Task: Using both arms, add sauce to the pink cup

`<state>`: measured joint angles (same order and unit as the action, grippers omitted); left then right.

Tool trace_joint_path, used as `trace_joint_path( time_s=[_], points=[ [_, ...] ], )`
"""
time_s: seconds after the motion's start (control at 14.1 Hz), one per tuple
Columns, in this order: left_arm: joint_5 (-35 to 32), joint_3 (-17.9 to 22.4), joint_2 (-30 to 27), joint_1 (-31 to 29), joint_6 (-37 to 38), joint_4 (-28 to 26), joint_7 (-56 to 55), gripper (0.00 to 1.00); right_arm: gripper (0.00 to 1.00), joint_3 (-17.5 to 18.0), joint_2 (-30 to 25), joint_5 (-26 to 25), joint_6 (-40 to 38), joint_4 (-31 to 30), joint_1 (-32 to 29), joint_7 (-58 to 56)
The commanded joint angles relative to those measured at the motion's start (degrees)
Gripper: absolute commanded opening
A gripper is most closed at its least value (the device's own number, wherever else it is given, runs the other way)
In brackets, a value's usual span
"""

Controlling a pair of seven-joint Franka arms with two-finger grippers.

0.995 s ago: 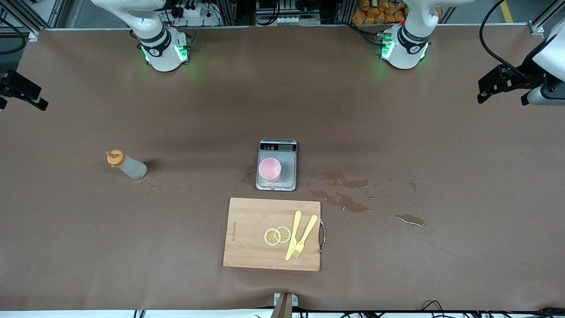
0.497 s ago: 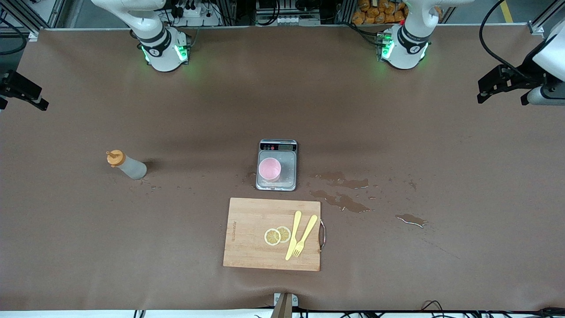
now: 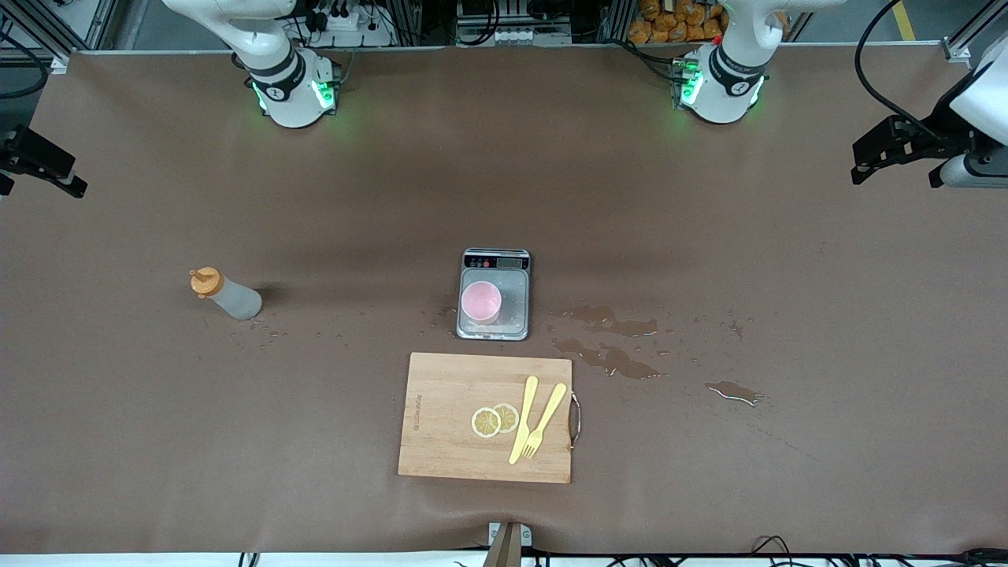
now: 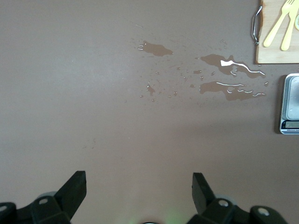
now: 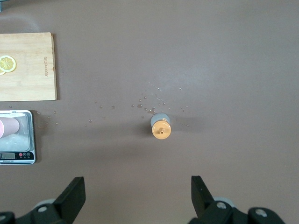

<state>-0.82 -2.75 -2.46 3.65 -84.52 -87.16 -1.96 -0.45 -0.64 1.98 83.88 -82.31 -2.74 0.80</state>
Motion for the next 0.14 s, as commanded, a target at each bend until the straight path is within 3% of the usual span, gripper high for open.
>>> trace_joint_path(
  time_s=[0.0,0.07],
  points=[
    [1.0,-0.2,-0.4,-0.6,0.6,0.0,-0.1,1.00,1.00,-0.1,-0.3,-1.2,0.2,-0.5,0.6,0.0],
    [1.0,-0.2,-0.4,-0.6,0.6,0.0,-0.1,1.00,1.00,-0.1,-0.3,-1.2,0.2,-0.6,0.6,0.2]
  ],
)
